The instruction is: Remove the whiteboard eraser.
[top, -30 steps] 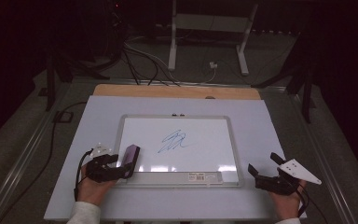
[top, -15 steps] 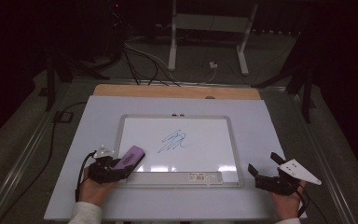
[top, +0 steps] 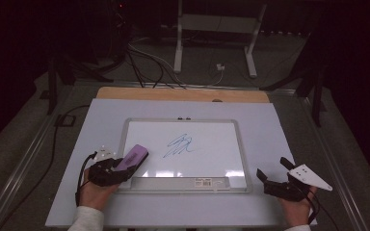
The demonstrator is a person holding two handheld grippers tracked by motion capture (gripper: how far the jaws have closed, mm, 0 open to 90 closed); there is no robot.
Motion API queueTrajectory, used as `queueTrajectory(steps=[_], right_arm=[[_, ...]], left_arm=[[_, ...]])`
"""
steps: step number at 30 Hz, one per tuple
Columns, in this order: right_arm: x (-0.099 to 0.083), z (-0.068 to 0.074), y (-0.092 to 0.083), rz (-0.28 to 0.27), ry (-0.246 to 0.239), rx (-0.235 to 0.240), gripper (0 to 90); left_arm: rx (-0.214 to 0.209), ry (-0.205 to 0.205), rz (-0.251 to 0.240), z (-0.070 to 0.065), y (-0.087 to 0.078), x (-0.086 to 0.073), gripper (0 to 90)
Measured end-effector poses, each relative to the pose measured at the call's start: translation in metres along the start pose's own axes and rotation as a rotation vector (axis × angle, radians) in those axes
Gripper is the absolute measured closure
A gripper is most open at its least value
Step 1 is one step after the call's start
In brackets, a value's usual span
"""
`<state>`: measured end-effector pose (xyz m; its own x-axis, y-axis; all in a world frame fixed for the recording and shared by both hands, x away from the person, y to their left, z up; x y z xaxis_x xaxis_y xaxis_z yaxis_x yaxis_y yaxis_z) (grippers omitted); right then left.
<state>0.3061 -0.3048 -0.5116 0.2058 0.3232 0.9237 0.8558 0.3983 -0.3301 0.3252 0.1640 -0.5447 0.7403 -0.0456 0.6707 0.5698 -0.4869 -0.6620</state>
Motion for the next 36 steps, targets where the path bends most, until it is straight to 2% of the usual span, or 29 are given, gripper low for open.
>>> queueTrajectory(steps=[10,17,30,36], right_arm=[[0.000,0.000,0.000,0.000,-0.003,0.000,0.7],[0.000,0.000,0.000,0.000,-0.004,-0.001,0.7],[0.000,0.001,0.000,0.000,-0.007,-0.001,0.7],[0.000,0.000,0.000,-0.001,-0.007,-0.002,0.7]], left_arm=[[0.022,0.032,-0.034,-0.002,0.002,0.013,41.6],[0.019,0.059,-0.049,-0.006,0.009,0.021,41.6],[-0.001,0.092,-0.047,-0.018,0.029,0.031,41.6],[-0.010,0.125,-0.022,-0.027,0.041,0.032,41.6]])
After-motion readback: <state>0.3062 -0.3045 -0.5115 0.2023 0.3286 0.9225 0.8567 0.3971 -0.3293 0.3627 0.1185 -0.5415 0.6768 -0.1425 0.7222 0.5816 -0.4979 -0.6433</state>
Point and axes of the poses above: each handheld gripper's, and its own axes: y roughly forward along the jaws, x roughly out of its top, z roughly to its left, the point moved 9 cm from there along y, roughly forward along the jaws, and after that the axes turned 13 degrees about -y, right-handed, at the moved point
